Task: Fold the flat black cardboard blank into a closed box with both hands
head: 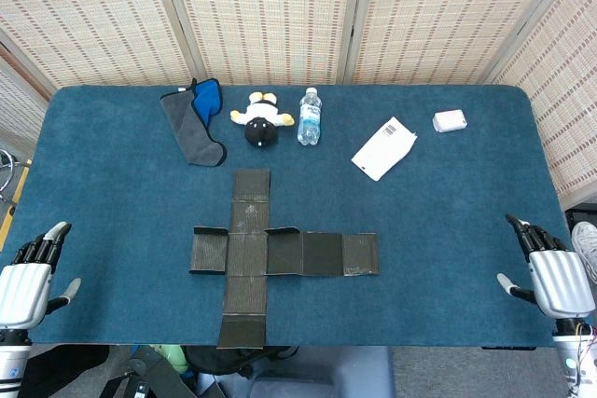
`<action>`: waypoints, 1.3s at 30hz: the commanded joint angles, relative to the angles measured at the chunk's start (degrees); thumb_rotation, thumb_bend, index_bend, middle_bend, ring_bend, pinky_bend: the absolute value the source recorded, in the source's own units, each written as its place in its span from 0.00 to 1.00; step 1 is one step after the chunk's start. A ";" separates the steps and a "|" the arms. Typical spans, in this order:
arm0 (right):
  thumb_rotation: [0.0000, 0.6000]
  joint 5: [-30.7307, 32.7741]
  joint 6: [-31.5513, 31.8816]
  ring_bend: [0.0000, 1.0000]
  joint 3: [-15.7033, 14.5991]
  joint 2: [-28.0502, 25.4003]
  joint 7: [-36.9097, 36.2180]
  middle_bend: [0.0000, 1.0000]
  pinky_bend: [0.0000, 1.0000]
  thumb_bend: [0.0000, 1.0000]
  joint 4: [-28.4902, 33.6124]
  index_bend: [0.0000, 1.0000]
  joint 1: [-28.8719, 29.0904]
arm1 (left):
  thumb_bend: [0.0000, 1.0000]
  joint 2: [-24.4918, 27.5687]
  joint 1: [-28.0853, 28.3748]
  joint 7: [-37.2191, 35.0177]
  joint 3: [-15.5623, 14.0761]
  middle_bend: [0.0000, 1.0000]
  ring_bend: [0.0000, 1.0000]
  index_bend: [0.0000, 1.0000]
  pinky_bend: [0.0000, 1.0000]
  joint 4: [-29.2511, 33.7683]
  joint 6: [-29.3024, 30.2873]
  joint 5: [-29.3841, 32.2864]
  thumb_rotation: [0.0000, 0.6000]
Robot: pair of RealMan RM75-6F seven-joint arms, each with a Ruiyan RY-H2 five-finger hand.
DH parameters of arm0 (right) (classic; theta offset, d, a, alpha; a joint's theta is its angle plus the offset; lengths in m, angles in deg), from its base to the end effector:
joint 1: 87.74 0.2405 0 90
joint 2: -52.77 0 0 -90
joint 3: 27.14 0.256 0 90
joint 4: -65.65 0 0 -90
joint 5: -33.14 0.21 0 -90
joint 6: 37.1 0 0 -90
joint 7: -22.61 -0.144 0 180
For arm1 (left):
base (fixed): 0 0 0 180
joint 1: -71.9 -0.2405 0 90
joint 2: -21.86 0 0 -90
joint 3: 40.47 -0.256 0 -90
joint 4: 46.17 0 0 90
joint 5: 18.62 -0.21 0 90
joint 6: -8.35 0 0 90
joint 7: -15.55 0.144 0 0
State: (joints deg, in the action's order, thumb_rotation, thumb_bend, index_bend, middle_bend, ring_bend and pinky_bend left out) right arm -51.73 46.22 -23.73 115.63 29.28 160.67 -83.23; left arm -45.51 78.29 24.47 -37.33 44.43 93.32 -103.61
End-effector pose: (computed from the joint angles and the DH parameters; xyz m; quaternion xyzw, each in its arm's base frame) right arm -0.3078 -0.1805 0.1599 0.6102 -0.3722 0.3518 0.6044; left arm -0.3090 0.1905 0.1449 -0.6169 -0.3443 -0.3565 0.6114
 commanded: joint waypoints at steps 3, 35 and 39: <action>1.00 -0.43 -0.04 0.24 -0.07 -0.67 -0.09 0.19 0.34 0.14 1.21 0.08 0.13 | 0.22 0.17 0.04 -0.06 0.01 0.03 0.14 0.00 0.21 0.00 0.00 -0.03 1.00; 1.00 20.20 -13.12 0.82 2.18 5.74 39.96 0.20 1.00 0.00 24.05 0.08 13.06 | 0.22 0.82 0.08 -2.15 -1.09 0.03 0.14 0.00 0.21 -0.17 -0.34 -1.43 1.00; 1.00 23.58 -13.97 0.81 2.86 8.90 43.35 0.15 1.00 0.00 24.06 0.08 15.92 | 0.22 0.73 0.02 -2.43 -1.21 0.03 0.14 0.00 0.21 -0.40 -0.07 -1.83 1.00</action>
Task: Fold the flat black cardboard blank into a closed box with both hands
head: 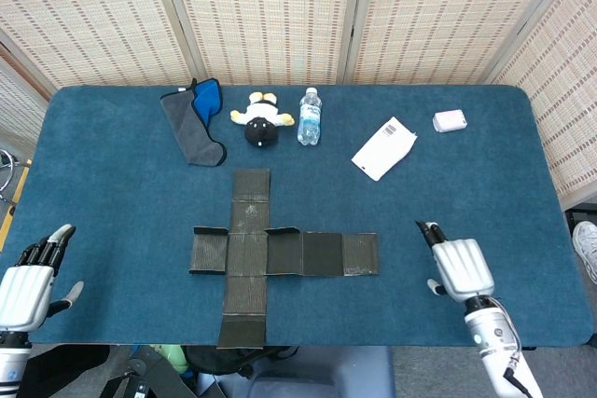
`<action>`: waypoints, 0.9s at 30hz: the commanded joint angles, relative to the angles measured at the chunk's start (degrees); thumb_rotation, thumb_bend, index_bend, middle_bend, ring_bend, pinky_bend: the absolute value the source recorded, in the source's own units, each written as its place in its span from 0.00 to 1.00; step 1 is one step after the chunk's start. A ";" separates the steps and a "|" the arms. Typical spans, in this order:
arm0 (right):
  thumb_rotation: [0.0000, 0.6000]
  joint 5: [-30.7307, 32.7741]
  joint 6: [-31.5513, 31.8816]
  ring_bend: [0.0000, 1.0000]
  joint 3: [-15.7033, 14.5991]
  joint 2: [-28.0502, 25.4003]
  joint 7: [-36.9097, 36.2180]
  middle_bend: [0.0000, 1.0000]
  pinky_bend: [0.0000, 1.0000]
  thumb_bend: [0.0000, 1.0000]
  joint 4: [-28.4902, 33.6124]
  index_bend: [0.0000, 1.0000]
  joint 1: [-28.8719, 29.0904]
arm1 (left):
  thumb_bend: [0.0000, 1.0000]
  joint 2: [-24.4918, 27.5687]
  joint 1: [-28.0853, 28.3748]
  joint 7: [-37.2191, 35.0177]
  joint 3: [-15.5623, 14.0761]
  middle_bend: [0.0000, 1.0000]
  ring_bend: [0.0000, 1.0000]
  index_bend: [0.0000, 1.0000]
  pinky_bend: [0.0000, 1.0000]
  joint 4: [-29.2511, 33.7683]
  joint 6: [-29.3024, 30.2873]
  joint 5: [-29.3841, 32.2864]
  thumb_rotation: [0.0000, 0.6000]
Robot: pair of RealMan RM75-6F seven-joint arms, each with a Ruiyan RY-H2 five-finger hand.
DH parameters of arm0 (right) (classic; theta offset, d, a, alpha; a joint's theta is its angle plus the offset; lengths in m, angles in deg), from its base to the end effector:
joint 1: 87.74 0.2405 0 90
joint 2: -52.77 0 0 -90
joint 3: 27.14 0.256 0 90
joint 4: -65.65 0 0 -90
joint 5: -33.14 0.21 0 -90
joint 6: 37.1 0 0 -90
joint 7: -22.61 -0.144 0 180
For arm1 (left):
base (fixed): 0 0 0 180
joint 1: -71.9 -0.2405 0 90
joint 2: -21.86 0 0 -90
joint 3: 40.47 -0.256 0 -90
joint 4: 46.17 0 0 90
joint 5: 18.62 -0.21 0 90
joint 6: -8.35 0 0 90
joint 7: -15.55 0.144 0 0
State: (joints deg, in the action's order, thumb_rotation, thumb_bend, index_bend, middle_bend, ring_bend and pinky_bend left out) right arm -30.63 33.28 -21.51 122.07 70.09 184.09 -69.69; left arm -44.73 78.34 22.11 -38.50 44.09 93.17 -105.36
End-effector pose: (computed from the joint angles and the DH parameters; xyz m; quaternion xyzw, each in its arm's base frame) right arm -0.2014 -0.2194 0.0792 0.7180 -0.3728 0.2459 0.5339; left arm -0.3091 0.1866 0.1450 -0.6267 -0.3491 -0.3621 0.5952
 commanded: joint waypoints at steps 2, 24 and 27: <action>1.00 4.18 -1.83 0.81 0.97 4.17 3.51 0.13 1.00 0.00 0.43 0.08 4.00 | 0.22 -0.18 -0.10 -0.25 -0.11 0.03 0.14 0.00 0.21 -0.23 0.21 -0.23 1.00; 1.00 27.68 -1.19 0.81 3.51 21.25 16.42 0.11 1.00 0.00 -7.59 0.01 20.46 | 0.22 -0.89 0.13 -1.90 -0.47 0.03 0.15 0.00 0.21 -2.20 0.08 -1.27 1.00; 1.00 30.19 -1.16 0.81 4.26 23.48 16.91 0.11 1.00 0.00 -9.55 0.01 22.58 | 0.22 -1.00 0.35 -2.01 -0.52 0.03 0.15 0.00 0.21 -2.49 -0.19 -1.48 1.00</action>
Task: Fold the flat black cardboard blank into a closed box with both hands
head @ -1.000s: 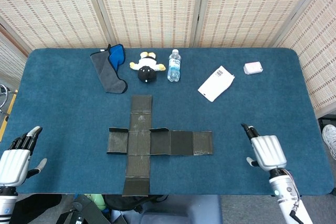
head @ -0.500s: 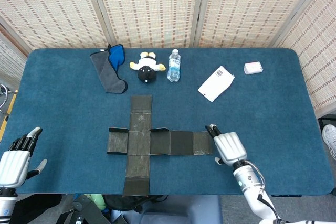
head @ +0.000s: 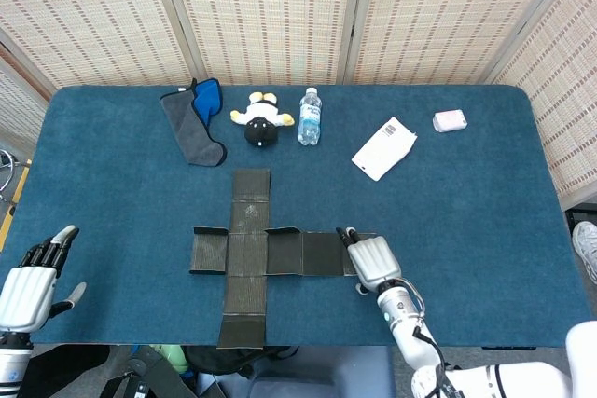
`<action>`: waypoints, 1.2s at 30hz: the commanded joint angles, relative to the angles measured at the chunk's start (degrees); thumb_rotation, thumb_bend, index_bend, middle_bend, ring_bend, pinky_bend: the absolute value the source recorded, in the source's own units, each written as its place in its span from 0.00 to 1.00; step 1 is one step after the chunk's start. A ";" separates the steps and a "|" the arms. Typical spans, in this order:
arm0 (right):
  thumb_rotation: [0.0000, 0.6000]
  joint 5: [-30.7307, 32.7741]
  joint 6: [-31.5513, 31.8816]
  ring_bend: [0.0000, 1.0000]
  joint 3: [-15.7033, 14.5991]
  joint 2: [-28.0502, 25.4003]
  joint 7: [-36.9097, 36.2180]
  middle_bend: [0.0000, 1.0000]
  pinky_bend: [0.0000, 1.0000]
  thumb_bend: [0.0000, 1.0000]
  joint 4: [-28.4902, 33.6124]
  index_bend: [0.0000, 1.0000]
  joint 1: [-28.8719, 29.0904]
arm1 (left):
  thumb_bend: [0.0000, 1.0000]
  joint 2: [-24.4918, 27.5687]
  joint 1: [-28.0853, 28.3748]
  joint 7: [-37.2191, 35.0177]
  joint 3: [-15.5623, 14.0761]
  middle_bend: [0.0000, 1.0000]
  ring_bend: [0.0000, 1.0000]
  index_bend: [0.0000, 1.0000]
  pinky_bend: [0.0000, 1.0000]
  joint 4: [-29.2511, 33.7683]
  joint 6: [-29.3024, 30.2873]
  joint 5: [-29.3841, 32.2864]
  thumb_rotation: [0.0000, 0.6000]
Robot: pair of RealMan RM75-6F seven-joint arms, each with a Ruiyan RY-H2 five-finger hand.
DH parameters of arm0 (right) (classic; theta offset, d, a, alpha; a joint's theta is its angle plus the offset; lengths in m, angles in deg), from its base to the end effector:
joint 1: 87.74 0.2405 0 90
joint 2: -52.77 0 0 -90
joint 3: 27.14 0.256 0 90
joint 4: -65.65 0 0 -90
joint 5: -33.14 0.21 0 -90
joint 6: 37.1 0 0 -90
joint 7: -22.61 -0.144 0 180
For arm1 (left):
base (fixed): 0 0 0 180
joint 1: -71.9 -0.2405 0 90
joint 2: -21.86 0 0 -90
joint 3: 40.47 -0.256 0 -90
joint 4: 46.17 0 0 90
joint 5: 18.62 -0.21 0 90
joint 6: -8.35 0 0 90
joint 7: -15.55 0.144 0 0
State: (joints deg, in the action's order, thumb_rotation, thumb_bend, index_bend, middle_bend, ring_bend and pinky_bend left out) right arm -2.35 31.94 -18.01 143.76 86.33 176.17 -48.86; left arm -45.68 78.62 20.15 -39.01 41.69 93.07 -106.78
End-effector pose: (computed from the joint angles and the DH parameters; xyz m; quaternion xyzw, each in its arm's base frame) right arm -0.1275 -0.2596 -0.0314 0.7787 -0.3906 0.1920 0.4518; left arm -0.3126 0.1868 0.1407 -0.6345 -0.3476 -0.3671 0.5847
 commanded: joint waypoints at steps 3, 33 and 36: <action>1.00 4.59 0.55 0.81 1.68 4.07 1.38 0.11 1.00 0.00 -3.64 0.01 4.05 | 0.22 -0.14 0.16 -0.34 -0.03 0.03 0.15 0.00 0.21 -0.38 -0.23 -0.05 1.00; 1.00 21.21 6.37 0.81 4.70 12.43 7.57 0.12 1.00 0.00 -10.18 0.03 17.08 | 0.22 -0.61 0.42 -4.44 -0.15 0.03 0.15 0.00 0.21 -5.10 -0.48 -0.11 1.00; 1.00 21.36 6.36 0.81 4.67 12.82 7.38 0.12 1.00 0.00 -10.75 0.03 17.64 | 0.22 -0.57 0.47 -4.61 -0.21 0.03 0.15 0.00 0.21 -5.33 -0.58 -0.15 1.00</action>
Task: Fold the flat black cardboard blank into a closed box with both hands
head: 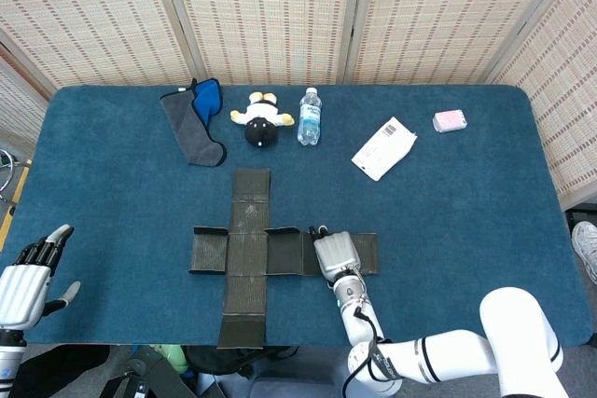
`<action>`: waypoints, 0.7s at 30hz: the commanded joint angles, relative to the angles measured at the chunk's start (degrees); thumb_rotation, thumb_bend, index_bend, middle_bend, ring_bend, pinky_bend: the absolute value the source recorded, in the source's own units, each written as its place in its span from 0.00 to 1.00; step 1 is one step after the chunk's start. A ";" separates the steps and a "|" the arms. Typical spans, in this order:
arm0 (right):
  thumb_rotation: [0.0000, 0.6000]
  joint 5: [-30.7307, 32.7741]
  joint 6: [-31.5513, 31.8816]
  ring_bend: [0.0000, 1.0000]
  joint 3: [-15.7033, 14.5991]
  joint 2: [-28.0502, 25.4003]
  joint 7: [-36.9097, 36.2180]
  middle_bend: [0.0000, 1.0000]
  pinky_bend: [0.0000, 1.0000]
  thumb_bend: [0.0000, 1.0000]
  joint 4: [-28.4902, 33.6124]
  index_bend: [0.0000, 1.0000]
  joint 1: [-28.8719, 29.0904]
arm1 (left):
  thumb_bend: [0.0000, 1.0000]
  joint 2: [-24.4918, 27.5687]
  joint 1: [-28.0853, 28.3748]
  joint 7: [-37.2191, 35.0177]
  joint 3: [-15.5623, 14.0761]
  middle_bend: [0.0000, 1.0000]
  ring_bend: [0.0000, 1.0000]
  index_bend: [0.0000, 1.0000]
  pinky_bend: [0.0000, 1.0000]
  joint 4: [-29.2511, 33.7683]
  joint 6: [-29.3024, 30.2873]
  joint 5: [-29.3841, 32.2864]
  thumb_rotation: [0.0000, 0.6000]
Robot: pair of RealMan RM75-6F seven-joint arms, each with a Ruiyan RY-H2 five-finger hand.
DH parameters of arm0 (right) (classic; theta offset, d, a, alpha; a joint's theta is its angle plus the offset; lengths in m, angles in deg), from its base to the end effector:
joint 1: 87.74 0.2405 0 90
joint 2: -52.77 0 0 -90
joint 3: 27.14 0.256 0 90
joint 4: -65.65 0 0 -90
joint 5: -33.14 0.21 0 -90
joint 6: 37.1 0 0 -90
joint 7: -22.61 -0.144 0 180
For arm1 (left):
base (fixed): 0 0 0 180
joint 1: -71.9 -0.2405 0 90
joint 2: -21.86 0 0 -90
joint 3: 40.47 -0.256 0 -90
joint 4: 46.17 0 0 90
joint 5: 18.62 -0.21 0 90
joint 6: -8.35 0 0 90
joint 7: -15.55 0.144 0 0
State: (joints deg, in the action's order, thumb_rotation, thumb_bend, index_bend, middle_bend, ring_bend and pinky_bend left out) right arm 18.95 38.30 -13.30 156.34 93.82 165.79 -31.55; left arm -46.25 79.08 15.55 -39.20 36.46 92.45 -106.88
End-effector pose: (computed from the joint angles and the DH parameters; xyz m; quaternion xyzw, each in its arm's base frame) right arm -0.0738 -0.2843 -0.0839 0.7886 -0.3857 0.1264 0.4620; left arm -0.3288 0.1907 0.1449 -0.6366 -0.3492 -0.3644 0.5831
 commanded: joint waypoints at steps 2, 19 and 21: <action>1.00 0.30 0.04 0.81 -0.01 0.47 -0.12 0.12 1.00 0.00 -0.71 0.03 0.63 | 0.22 -0.05 -0.01 -0.07 -0.01 0.03 0.15 0.00 0.21 -0.19 0.15 -0.08 1.00; 1.00 2.72 0.99 0.81 0.66 3.26 1.74 0.12 1.00 0.00 -4.31 0.04 3.74 | 0.22 -0.49 -0.03 -1.26 0.00 0.03 0.15 0.00 0.21 -1.86 0.32 -0.03 1.00; 1.00 2.81 1.00 0.81 0.76 3.65 1.82 0.12 1.00 0.00 -4.82 0.04 4.01 | 0.22 -0.55 -0.05 -1.45 -0.03 0.03 0.15 0.00 0.21 -2.12 0.34 -0.05 1.00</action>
State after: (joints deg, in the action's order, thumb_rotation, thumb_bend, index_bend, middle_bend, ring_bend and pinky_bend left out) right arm 21.71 39.30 -12.60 159.83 95.59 161.14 -27.67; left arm -46.78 79.04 14.14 -39.21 34.39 92.79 -106.92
